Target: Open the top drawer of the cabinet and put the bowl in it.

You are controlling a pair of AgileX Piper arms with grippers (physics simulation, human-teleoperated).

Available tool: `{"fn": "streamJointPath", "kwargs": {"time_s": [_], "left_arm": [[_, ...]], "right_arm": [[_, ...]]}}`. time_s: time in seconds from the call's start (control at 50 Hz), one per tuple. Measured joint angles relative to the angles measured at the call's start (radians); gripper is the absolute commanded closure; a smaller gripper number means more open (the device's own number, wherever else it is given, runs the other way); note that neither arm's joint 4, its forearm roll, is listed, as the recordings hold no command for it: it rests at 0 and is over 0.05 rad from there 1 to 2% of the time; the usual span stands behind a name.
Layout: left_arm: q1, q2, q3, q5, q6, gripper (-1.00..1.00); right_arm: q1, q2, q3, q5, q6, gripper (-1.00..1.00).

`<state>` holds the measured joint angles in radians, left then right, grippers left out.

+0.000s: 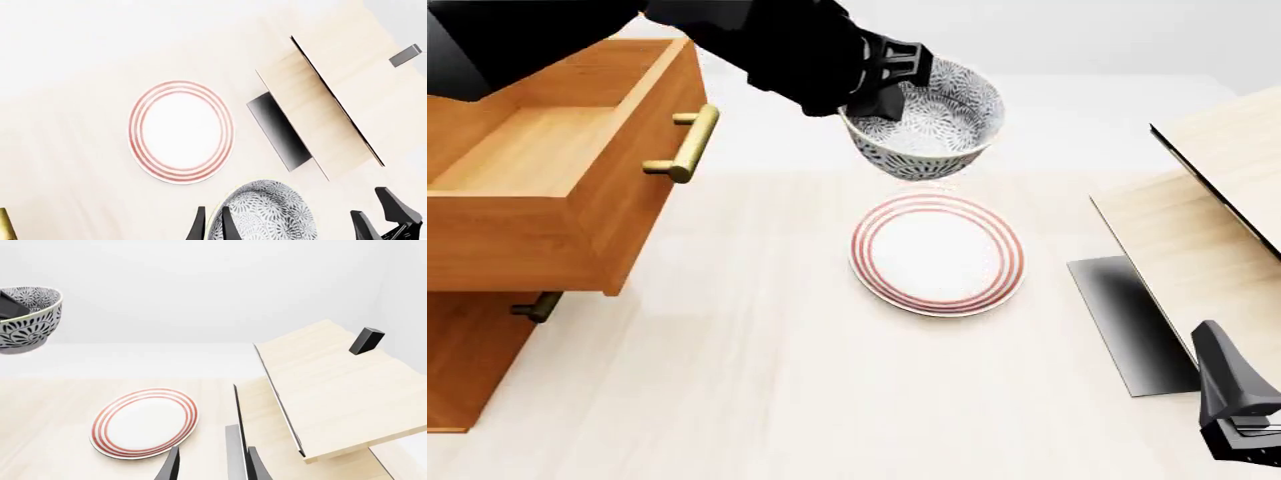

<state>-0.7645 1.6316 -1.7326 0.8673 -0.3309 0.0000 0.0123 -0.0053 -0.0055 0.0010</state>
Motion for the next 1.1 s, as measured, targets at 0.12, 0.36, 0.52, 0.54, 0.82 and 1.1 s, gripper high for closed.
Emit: {"fn": "streamJointPath", "kwargs": {"time_s": [0.12, 0.36, 0.52, 0.54, 0.82, 1.1], "left_arm": [[0.025, 0.015, -0.074, 0.047, 0.010, 1.00], [0.071, 0.049, -0.212, 0.131, 0.028, 1.00], [0.109, 0.058, -0.277, 0.174, 0.037, 1.00], [0.115, 0.056, -0.281, 0.178, 0.038, 1.00], [0.195, 0.016, -0.283, 0.202, 0.040, 1.00], [0.254, -0.019, -0.275, 0.216, 0.035, 1.00]], "right_arm": [[0.000, 0.000, 0.000, 0.000, 0.000, -1.00], [0.000, 0.000, 0.000, 0.000, 0.000, -1.00], [0.000, 0.000, 0.000, 0.000, 0.000, -1.00], [0.000, 0.000, 0.000, 0.000, 0.000, -1.00], [0.000, 0.000, 0.000, 0.000, 0.000, -1.00], [0.000, 0.000, 0.000, 0.000, 0.000, -1.00]]}}
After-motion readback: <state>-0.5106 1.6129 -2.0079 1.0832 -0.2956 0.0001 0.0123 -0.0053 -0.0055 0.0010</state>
